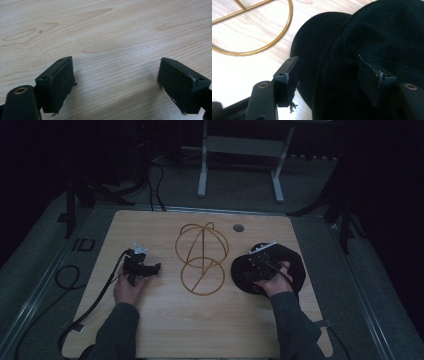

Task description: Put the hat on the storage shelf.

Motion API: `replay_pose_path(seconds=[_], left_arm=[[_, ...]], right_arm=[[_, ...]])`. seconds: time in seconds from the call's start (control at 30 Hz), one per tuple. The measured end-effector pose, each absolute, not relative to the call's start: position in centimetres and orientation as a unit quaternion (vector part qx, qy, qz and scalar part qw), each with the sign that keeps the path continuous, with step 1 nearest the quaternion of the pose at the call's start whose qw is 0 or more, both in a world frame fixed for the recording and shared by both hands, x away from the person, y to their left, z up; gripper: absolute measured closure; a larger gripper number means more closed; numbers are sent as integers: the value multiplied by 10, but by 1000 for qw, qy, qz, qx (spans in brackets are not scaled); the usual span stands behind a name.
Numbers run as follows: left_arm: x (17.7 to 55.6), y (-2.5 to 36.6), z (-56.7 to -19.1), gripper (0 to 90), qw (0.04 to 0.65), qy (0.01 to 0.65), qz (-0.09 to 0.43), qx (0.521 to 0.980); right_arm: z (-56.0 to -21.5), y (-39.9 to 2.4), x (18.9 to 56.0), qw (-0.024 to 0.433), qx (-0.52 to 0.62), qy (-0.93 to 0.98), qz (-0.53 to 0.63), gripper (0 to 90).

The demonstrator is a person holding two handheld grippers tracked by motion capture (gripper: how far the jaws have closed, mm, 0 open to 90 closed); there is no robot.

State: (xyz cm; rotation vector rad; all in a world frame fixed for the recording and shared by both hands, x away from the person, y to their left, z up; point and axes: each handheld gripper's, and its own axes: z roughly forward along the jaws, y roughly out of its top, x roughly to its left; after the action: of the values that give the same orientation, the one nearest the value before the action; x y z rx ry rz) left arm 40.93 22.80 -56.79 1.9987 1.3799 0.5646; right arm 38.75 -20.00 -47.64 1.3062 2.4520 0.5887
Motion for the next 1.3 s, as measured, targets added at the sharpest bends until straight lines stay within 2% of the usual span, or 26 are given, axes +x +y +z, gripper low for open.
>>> replay_pose_path(seconds=[0.13,0.57,0.7,0.77,0.9,1.3], left_arm=[[409,228,-568,136,318,524,215,760],[409,228,-568,136,318,524,215,760],[409,228,-568,136,319,524,215,760],[409,228,-568,136,318,524,215,760],[409,228,-568,136,319,524,215,760],[409,228,-568,136,319,524,215,760]], right_arm=[[-484,-199,395,135,461,855,195,381],[-498,-203,413,87,486,851,178,566],[-499,-207,416,61,493,847,189,648],[-500,-208,417,48,493,846,197,717],[-498,-209,417,39,491,846,203,784],[-491,-199,407,68,434,885,155,811]])
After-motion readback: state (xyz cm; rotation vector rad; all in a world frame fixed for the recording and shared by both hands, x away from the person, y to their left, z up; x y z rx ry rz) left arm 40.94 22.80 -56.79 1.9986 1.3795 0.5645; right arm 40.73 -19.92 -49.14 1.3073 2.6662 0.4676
